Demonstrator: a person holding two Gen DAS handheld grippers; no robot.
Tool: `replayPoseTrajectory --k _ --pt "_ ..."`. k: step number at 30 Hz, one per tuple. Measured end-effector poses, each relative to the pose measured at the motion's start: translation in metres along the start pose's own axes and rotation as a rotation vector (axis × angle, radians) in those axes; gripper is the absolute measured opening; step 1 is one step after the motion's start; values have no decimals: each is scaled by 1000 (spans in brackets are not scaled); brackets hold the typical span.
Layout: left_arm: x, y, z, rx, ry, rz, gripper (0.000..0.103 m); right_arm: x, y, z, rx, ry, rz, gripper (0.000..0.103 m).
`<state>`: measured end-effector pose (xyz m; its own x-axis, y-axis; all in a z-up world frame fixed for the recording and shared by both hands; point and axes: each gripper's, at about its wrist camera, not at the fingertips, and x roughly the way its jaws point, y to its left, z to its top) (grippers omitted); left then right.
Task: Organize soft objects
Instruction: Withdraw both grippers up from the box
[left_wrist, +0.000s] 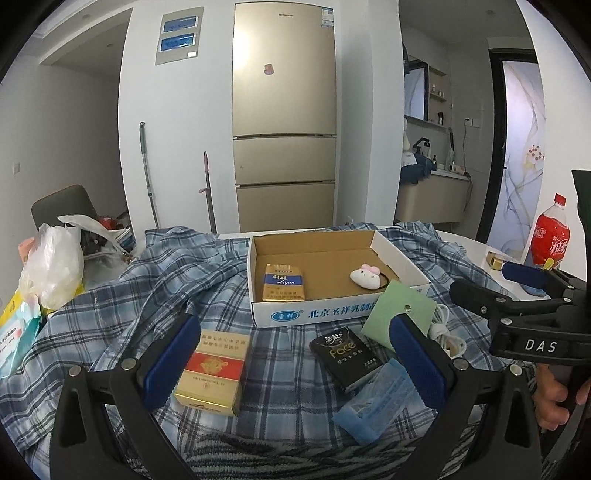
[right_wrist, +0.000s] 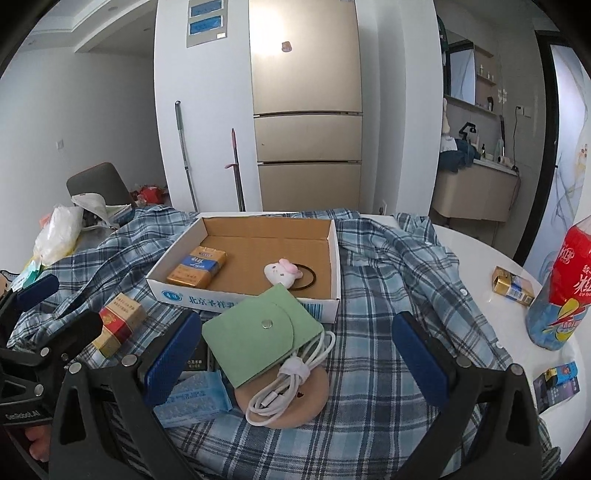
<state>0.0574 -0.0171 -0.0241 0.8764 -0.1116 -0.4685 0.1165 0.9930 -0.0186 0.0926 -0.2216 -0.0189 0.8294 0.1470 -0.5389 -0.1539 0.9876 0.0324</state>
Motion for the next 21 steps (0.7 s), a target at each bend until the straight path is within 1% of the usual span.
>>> replayPoseTrajectory --k 5,8,11,12,14,15,18,21 --pt "2 4 0 -18 16 -2 103 0 0 0 -2 -5 -7 102" --pt "2 2 0 -8 37 -28 103 1 -1 1 3 -1 -12 103" --pt "2 -6 2 41 67 -64 103 4 -5 1 18 10 -17 103" --pt "2 -9 1 62 77 -63 103 5 -7 2 25 16 -14 103" --pt "8 -17 -2 119 109 -36 103 6 -10 3 42 29 7 103" --pt "12 -21 -4 145 136 -44 103 5 -11 3 51 30 17 103" --pt "20 -25 -9 173 208 -104 103 0 -12 5 56 26 37 103" --pt "28 -29 -11 213 263 -163 102 -1 -12 5 57 20 35 103"
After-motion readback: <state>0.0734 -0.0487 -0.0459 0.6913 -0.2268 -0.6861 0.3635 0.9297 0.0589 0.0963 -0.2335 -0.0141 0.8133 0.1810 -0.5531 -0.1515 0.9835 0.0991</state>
